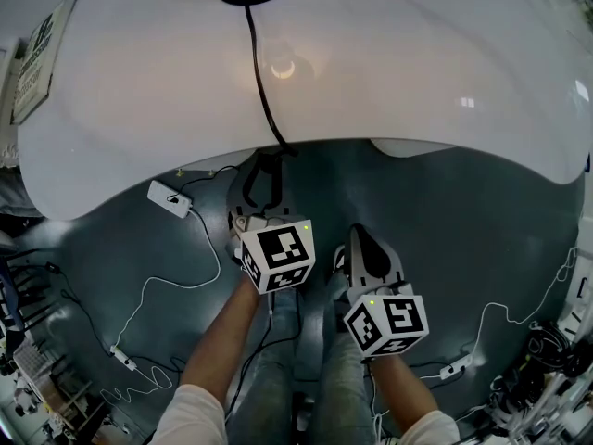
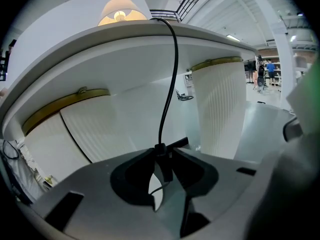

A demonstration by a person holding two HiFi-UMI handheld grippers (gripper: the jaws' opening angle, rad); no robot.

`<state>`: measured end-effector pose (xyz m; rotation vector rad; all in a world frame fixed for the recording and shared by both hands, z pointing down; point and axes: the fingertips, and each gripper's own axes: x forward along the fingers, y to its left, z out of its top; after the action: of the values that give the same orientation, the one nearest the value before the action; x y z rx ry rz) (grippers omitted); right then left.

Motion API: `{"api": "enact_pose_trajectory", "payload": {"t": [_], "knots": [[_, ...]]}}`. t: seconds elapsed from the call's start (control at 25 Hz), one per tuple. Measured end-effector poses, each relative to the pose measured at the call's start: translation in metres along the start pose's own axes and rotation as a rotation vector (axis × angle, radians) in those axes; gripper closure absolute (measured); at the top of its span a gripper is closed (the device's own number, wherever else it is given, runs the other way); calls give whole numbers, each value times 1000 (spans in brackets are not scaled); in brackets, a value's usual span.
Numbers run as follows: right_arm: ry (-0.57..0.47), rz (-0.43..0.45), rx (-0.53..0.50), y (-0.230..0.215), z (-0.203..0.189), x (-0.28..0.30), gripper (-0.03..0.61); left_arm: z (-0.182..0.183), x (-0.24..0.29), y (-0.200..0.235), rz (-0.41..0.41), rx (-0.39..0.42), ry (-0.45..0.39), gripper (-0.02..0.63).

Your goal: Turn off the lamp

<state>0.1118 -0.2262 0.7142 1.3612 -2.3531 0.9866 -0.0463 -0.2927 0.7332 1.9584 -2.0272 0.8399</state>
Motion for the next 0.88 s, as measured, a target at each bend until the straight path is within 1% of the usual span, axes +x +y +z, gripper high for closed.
{"api": "enact_pose_trajectory", "payload": {"t": [0.32,0.56,0.64,0.72,0.88], "knots": [[-4,-3,7,-2,1,-1,578,-5,2,1,4,-14,24,501],[1,-3,8,-2,0,1,578,-1,0,2,6,-27,17,506],[1,-4,9,-3,1,2,578,0,1,2,-2,-49,13,506],[1,-5,11,-3,1,2,578,2,-1,3,-19,-90,7,515],[4,-9,12,-5,0,2,578,6,-4,7,-24,-158,-8,528]]}}
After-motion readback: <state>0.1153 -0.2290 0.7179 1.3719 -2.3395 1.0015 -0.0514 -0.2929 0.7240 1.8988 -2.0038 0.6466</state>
